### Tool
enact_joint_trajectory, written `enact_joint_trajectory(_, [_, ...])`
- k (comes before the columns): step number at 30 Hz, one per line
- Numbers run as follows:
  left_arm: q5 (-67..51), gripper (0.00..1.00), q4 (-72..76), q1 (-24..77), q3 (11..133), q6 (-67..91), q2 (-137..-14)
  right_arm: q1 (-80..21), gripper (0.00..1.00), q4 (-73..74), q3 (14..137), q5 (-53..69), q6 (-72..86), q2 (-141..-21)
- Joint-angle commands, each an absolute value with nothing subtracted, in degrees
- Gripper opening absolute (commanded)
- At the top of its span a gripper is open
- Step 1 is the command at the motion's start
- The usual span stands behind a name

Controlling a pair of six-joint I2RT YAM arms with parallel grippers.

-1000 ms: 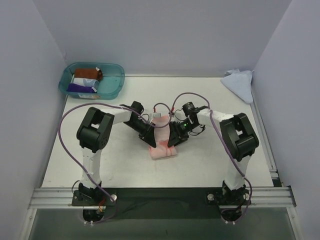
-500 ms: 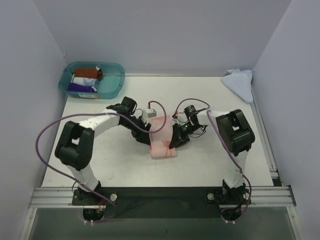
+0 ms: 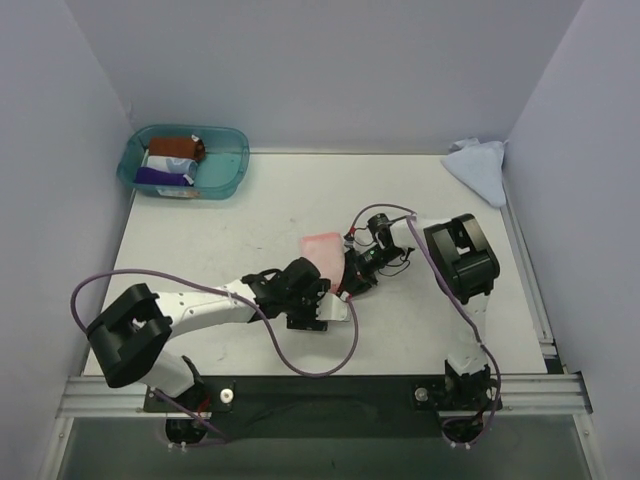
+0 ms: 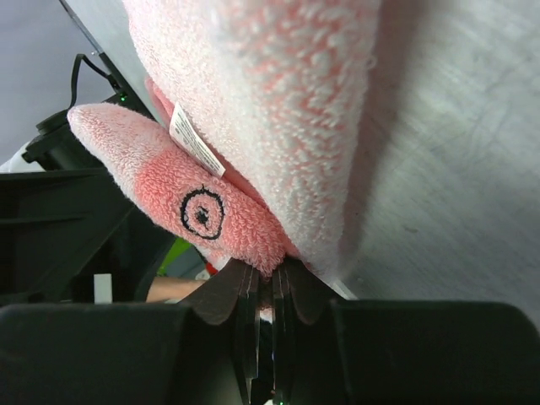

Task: Roll the towels
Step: Roll the towel

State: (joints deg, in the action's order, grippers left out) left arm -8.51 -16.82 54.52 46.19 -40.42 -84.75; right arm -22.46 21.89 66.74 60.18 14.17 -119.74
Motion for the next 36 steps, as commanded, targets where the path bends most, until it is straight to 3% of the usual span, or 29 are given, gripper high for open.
enact_joint_trajectory(1, [-0.4, 0.74, -7.7, 57.6, 45.3, -45.1, -85.4, -22.0, 0.0, 24.1, 66.5, 50.9, 12.4, -123.0])
enact_joint_trajectory(7, [6.2, 0.72, -1.0, 60.7, 43.7, -46.6, -90.9, -21.9, 0.0, 24.4, 66.8, 50.5, 12.0, -122.6])
enact_joint_trajectory(10, [5.6, 0.64, -0.9, 60.9, 43.3, -46.9, -92.8, -21.9, 0.0, 24.7, 66.9, 50.3, 11.8, -122.8])
enact_joint_trajectory(14, [0.7, 0.32, -9.4, 60.3, 46.9, -44.2, -94.8, -21.4, 0.0, 24.9, 66.5, 49.6, 10.6, -121.4])
enact_joint_trajectory(15, [-3.0, 0.18, -11.4, 59.2, 47.7, -43.3, -95.0, -20.8, 0.0, 25.0, 66.3, 49.1, 10.4, -120.0])
enact_joint_trajectory(19, [-16.9, 0.01, -23.5, 53.5, 53.2, -40.2, -96.4, -17.7, 0.06, 25.4, 65.5, 46.6, 8.2, -114.4])
enact_joint_trajectory(20, [-19.5, 0.0, -28.0, 52.1, 54.4, -39.2, -97.9, -17.1, 0.11, 25.6, 65.3, 46.1, 7.6, -112.9])
enact_joint_trajectory(21, [-25.6, 0.0, -30.2, 50.7, 57.0, -39.1, -98.9, -16.4, 0.25, 25.8, 65.0, 45.7, 6.4, -109.9])
enact_joint_trajectory(24, [-34.0, 0.0, -38.3, 45.5, 61.3, -38.8, -104.3, -14.0, 0.41, 25.8, 63.9, 42.9, 3.9, -103.0])
enact_joint_trajectory(30, [-41.7, 0.0, -49.3, 40.8, 72.1, -40.0, -115.3, -4.4, 0.45, 20.2, 54.0, 49.6, -1.9, -85.0])
enact_joint_trajectory(36, [-44.7, 0.0, -59.6, 37.8, 84.5, -41.6, -127.6, -3.3, 0.44, 20.3, 45.9, 52.7, -13.8, -68.9])
